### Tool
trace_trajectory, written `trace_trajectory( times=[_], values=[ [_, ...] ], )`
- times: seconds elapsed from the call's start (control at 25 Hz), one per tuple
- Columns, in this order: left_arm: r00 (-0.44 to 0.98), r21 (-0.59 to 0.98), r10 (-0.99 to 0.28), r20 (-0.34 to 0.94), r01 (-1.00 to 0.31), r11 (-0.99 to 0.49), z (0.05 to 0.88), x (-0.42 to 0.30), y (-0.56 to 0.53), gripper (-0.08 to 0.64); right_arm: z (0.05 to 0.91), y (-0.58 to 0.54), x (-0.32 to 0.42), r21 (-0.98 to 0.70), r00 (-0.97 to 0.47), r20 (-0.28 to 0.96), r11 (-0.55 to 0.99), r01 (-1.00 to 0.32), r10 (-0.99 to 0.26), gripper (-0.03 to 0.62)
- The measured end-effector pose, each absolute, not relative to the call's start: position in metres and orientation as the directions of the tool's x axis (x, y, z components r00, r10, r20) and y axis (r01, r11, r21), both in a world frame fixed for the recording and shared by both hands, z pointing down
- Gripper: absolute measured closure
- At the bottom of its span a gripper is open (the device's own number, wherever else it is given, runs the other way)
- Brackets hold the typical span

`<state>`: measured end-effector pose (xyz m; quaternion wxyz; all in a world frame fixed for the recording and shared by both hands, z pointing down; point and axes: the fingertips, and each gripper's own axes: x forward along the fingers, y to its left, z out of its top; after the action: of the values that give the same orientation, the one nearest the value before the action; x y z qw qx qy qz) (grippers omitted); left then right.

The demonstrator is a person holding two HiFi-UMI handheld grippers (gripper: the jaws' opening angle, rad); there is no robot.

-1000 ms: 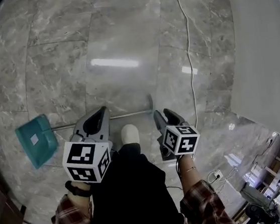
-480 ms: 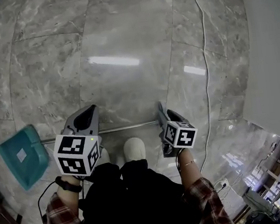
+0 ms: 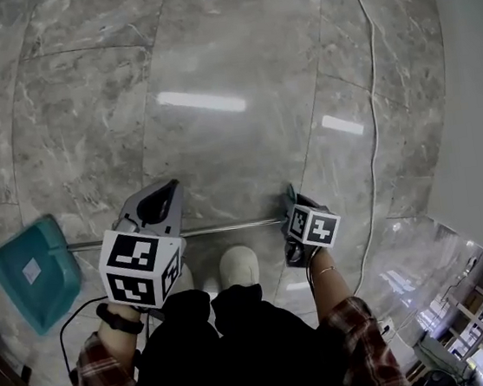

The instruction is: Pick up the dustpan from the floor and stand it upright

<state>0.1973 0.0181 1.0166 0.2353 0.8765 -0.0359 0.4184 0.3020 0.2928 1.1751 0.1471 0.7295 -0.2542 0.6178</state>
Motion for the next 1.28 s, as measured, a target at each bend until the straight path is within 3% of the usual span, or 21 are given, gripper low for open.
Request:
trace_trajectory(
  times=[0.16,0.6,1.28],
  values=[
    [0.652,0.387,0.128,0.747,-0.271,-0.881,1.015,0.197,0.009,0.559,1.171,0.293,0.3,-0.091,0.131,0.972,-0.833,-0.546,-0.193,0.493],
    [0.67,0.403,0.118,0.733,-0.287,-0.869,0.94,0.199,-0.001,0.558,1.085,0.262,0.317,-0.109,0.157,0.962,-0.838,-0.534,-0.225,0.494],
    [0.722,0.409,0.016,0.692,-0.373,-0.833,0.673,0.166,-0.004,0.559,0.793,0.209,0.323,-0.181,0.223,0.905,-0.8,-0.572,-0.363,0.469]
  ],
)
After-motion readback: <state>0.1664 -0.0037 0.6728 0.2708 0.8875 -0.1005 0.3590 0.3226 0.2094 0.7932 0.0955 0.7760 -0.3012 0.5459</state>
